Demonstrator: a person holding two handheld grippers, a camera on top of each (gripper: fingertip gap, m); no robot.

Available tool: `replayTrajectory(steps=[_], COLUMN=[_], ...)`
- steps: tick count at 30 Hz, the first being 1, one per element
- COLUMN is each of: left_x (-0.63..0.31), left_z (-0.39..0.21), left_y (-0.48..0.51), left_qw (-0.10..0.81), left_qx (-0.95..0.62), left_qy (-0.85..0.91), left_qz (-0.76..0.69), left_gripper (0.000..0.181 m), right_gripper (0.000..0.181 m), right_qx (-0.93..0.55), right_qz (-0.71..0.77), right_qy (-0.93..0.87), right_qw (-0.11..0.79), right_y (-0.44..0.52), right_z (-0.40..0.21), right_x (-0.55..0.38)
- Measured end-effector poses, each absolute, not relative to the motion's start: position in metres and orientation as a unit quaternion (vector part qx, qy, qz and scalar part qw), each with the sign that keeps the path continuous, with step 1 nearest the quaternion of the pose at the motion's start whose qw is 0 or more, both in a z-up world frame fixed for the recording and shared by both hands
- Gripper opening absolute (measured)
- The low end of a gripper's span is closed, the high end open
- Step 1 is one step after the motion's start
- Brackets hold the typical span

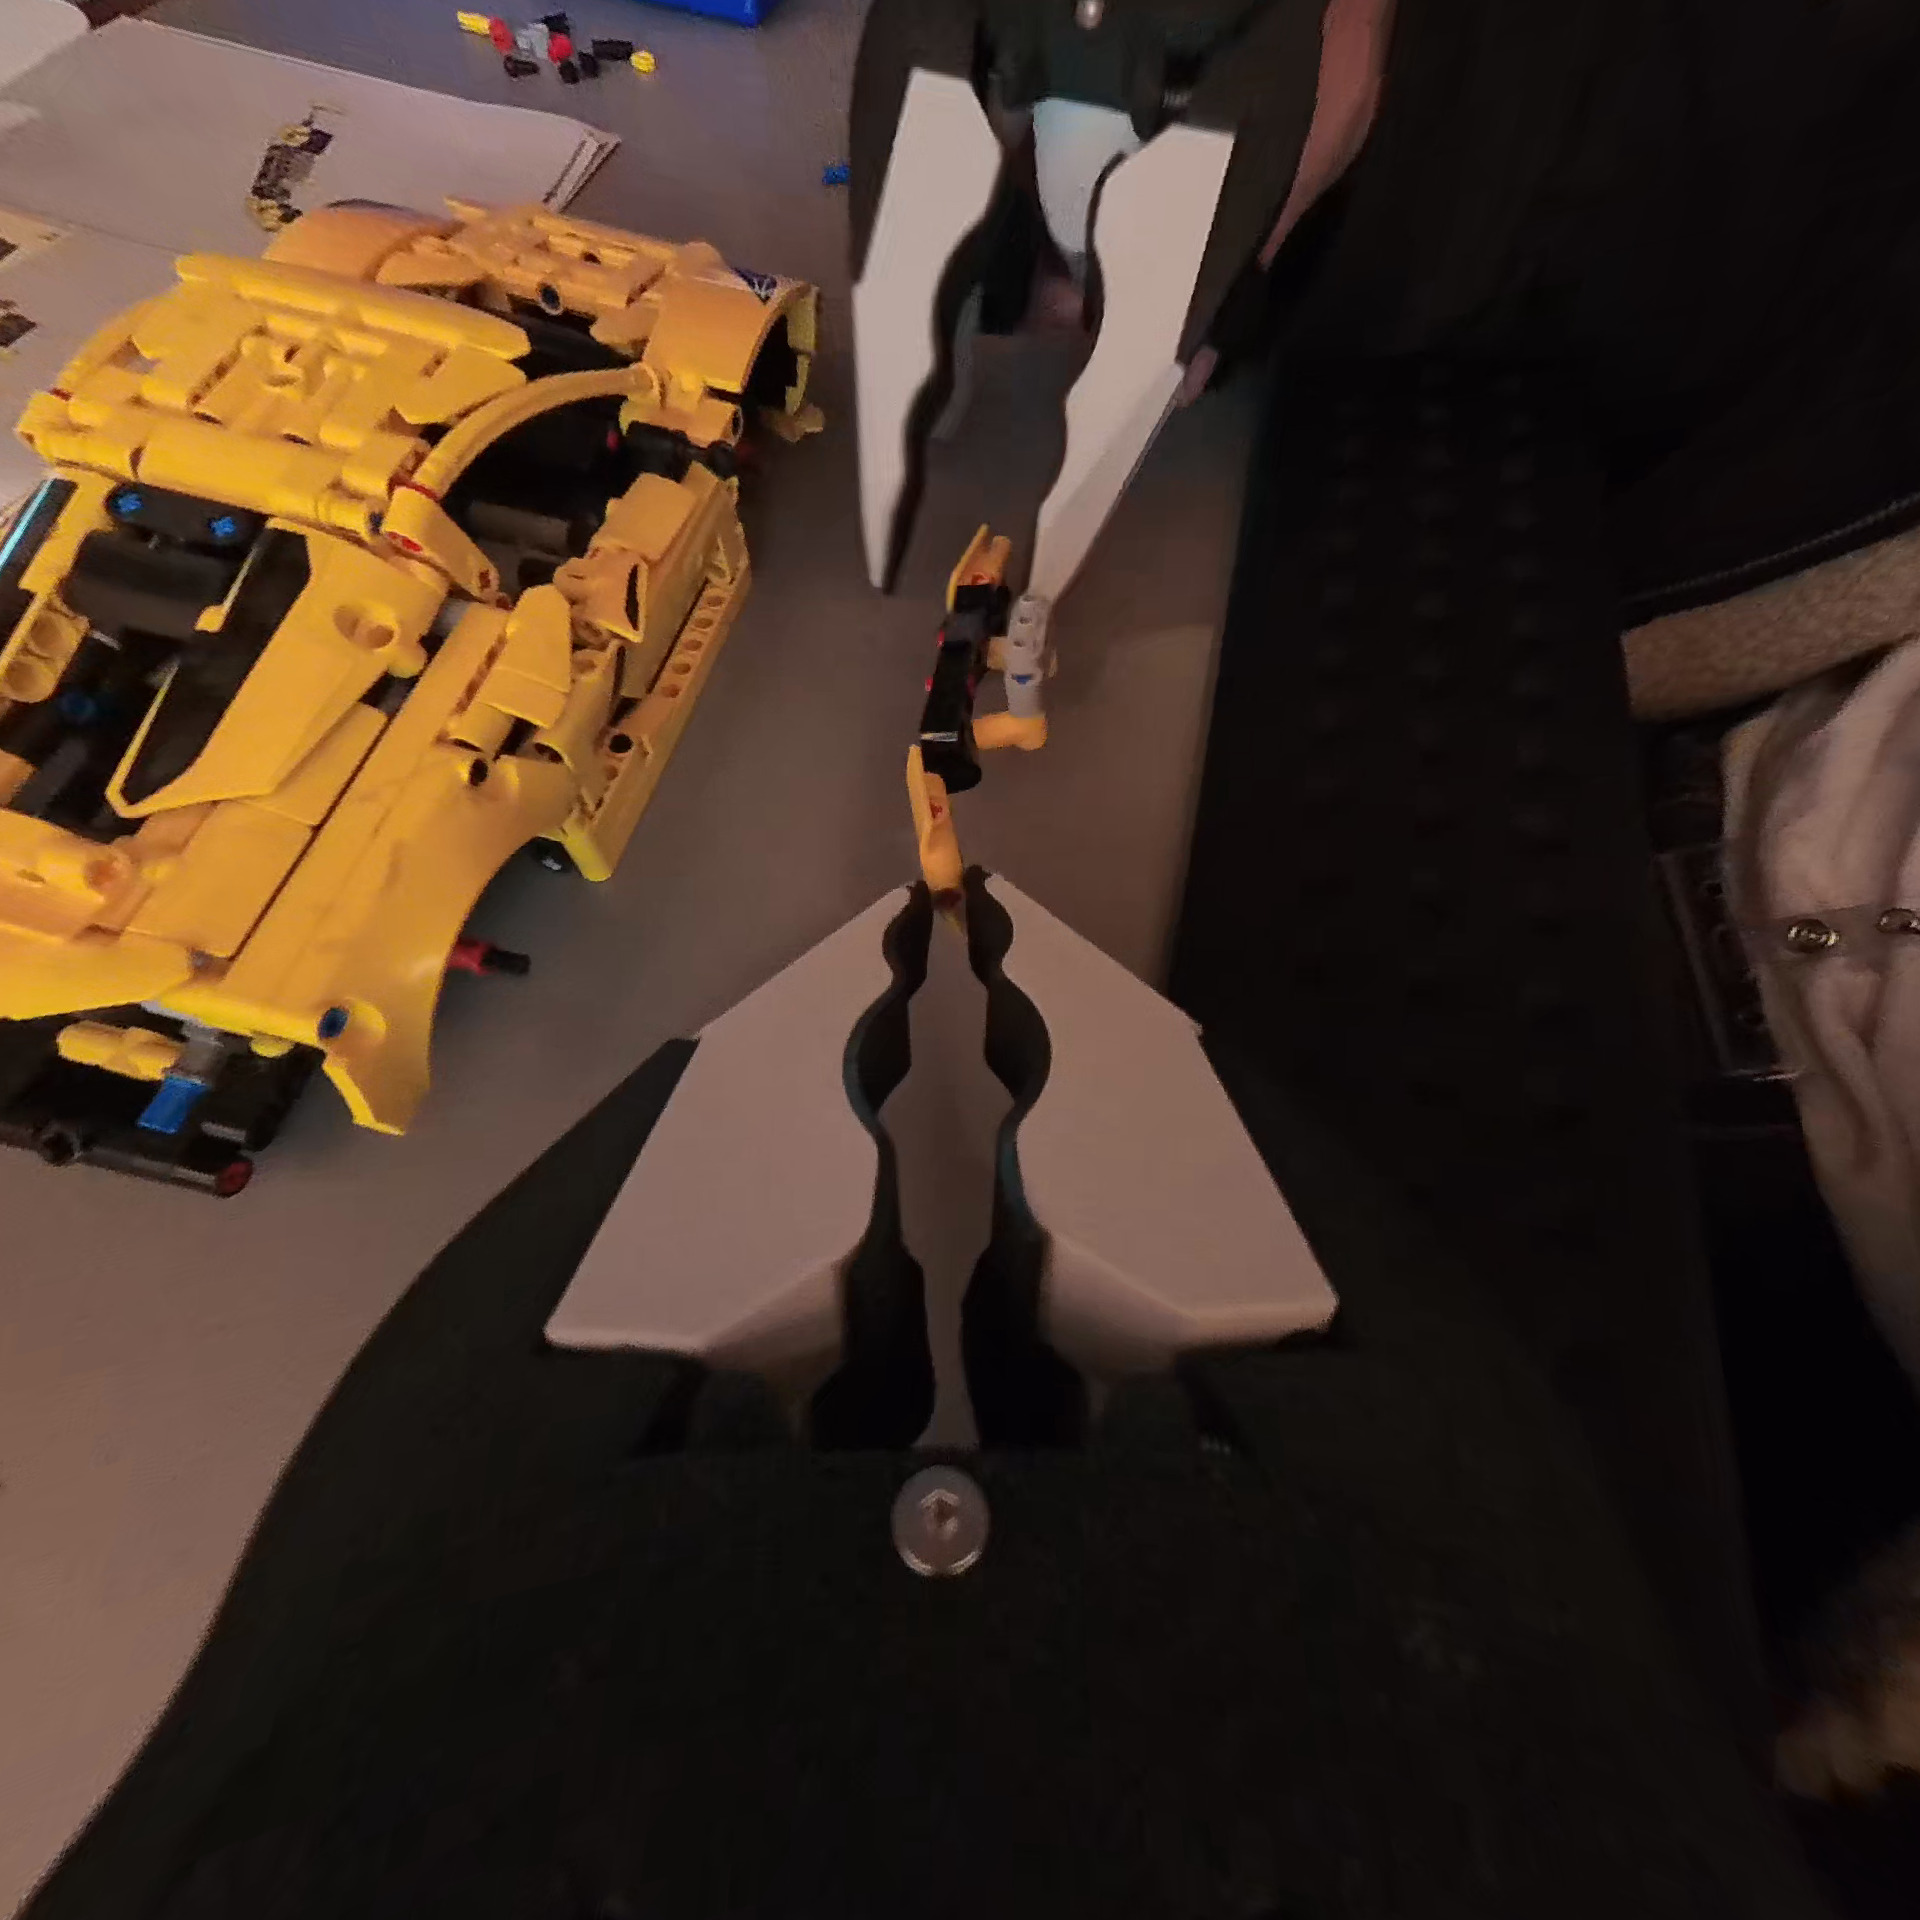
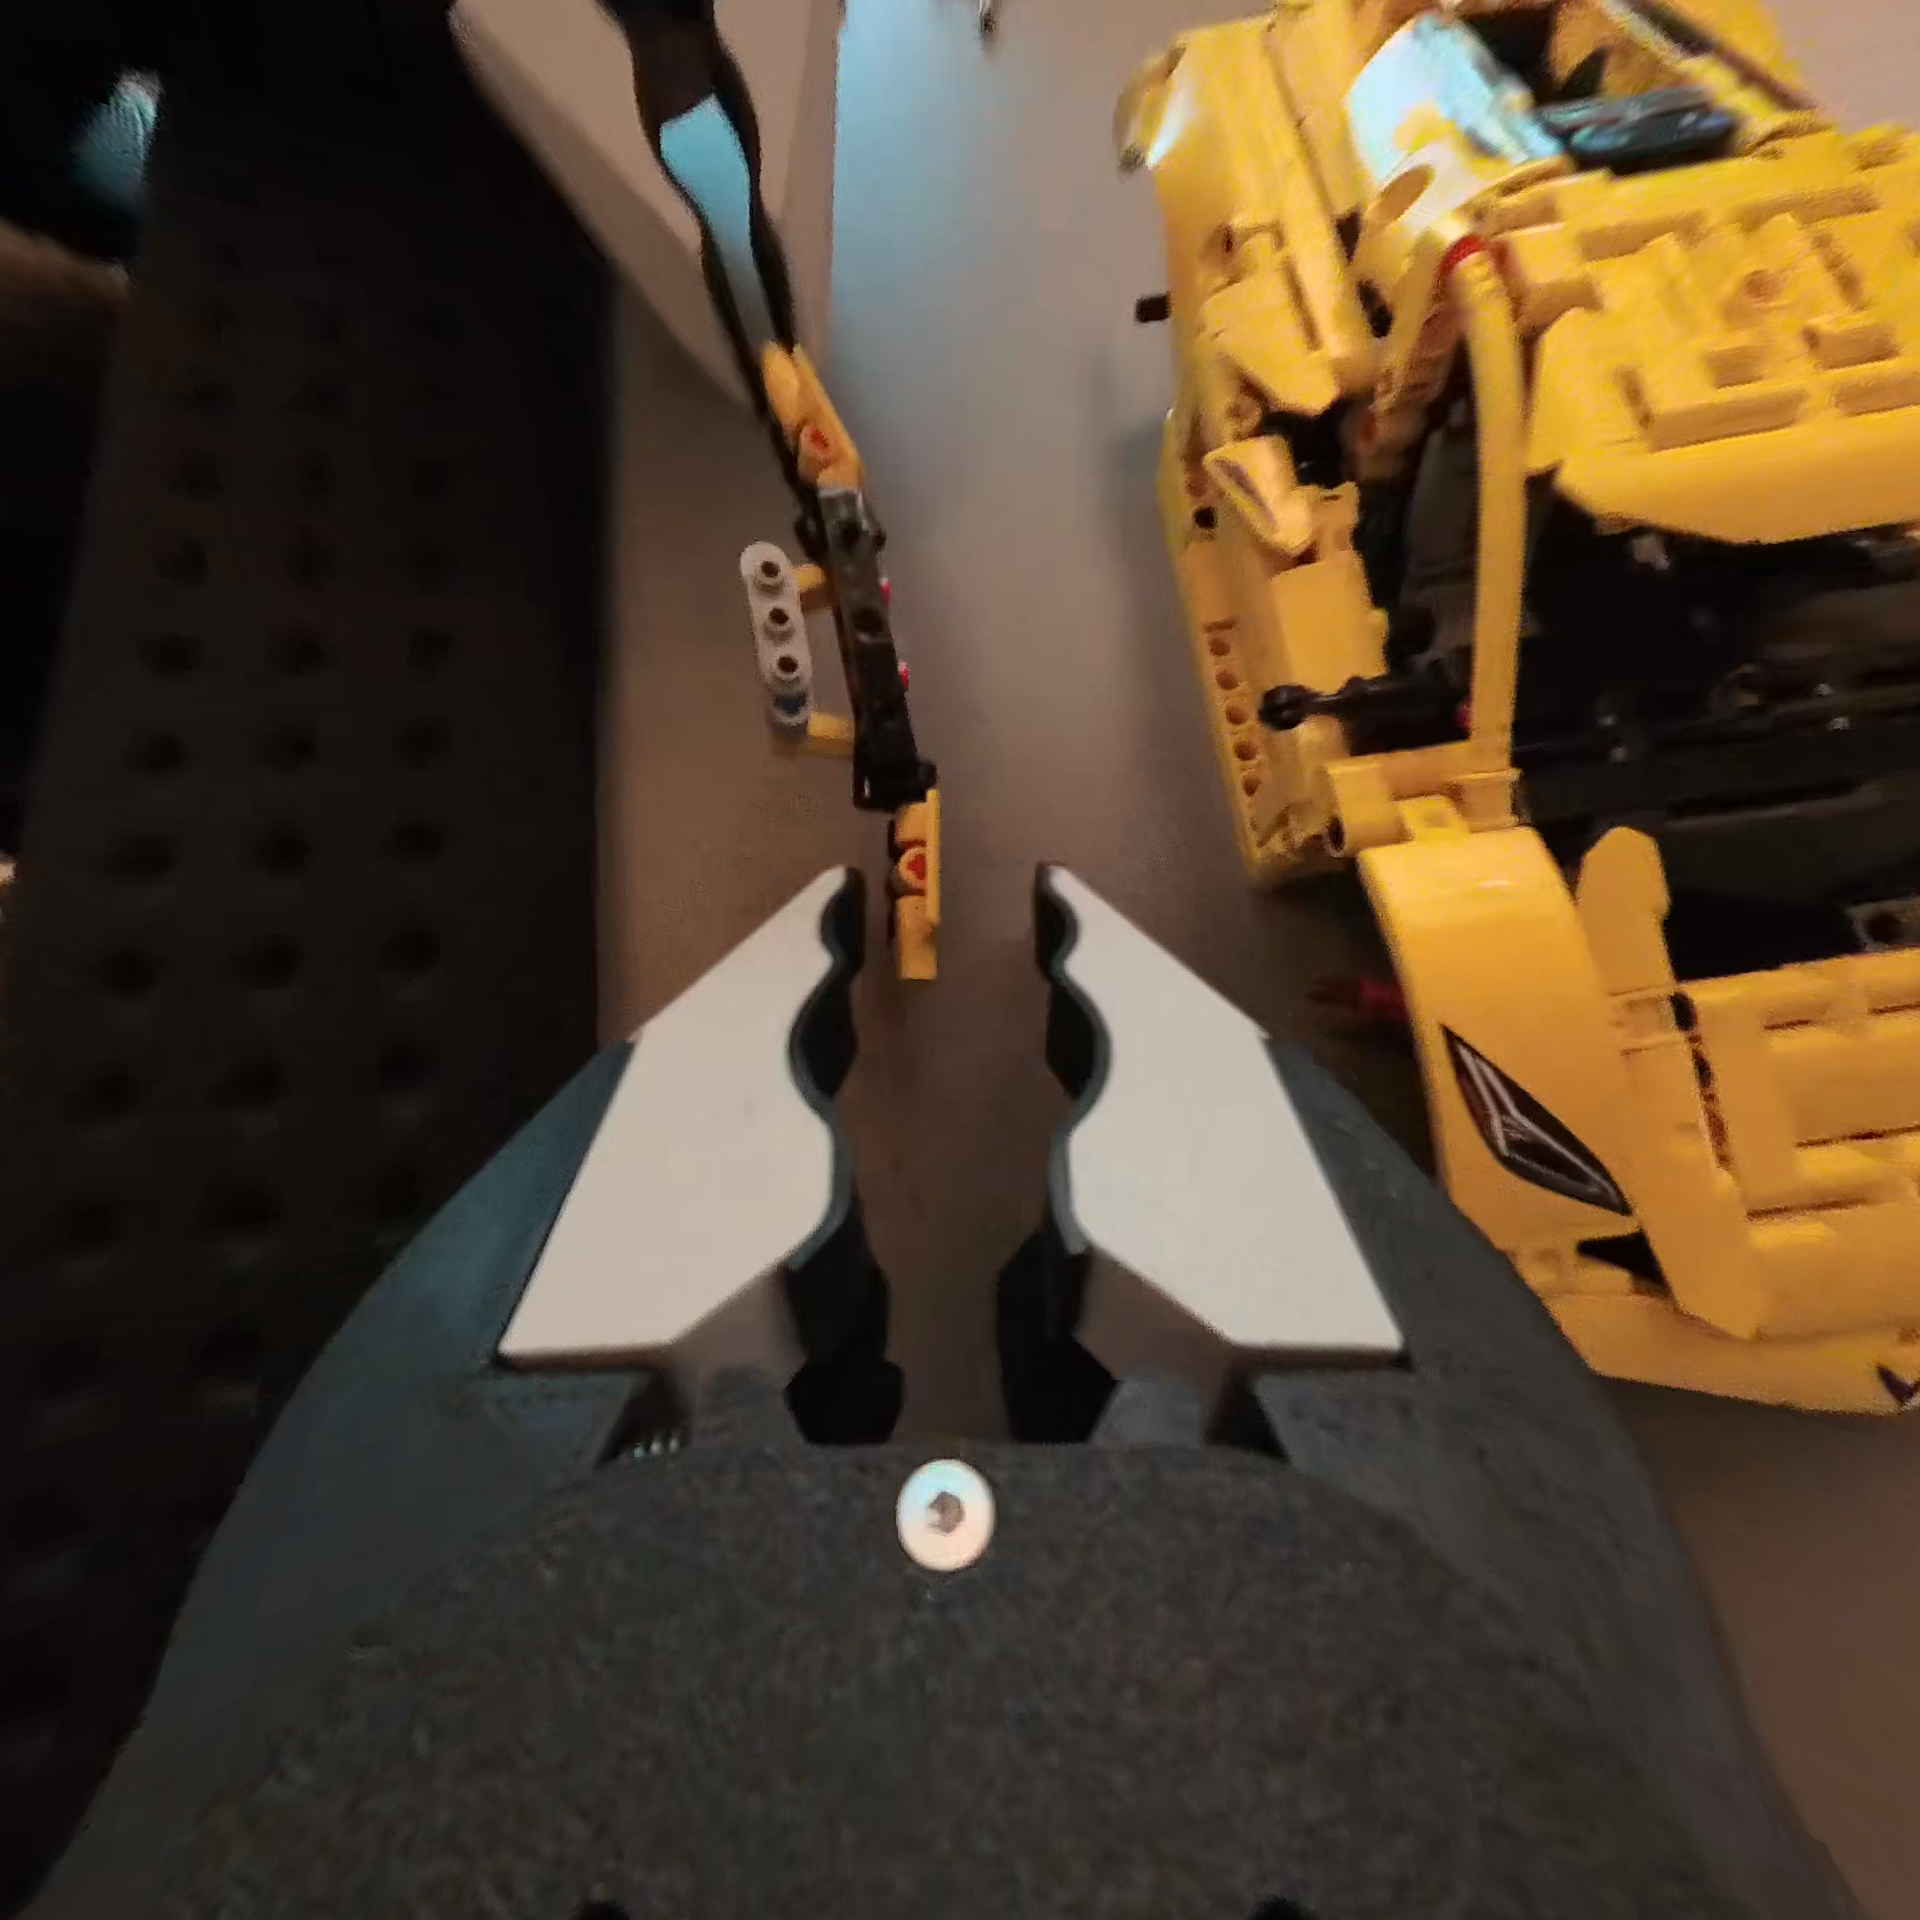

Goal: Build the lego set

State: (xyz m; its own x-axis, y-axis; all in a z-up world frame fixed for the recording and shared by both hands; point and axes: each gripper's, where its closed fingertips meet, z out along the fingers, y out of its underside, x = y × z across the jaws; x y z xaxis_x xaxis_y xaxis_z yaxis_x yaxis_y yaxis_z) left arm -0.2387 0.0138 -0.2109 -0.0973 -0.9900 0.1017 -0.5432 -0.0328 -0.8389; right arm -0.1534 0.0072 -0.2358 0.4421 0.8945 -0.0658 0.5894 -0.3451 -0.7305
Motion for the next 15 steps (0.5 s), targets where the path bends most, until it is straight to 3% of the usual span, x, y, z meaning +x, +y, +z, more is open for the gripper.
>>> replayTrajectory(steps=[2,6,15], left_x=[-0.24,-0.242,-0.239], left_z=[-0.211,-0.214,-0.23], left_y=[0.015,0.018,0.016], left_qw=[0.289,0.288,0.271], left_qx=[-0.609,-0.614,-0.614], left_qy=[0.629,0.628,0.658], left_qz=[-0.387,-0.381,-0.342], left_gripper=[0.006,0.006,0.005], right_gripper=[0.018,0.009,0.006], right_qx=[-0.781,-0.779,-0.8], right_qz=[0.238,0.227,0.237], right_qy=[-0.479,-0.49,-0.471], right_qw=[0.323,0.32,0.286], right_y=[0.004,0.003,0.004], right_z=[-0.236,-0.238,-0.239], right_x=[-0.153,-0.152,-0.149])
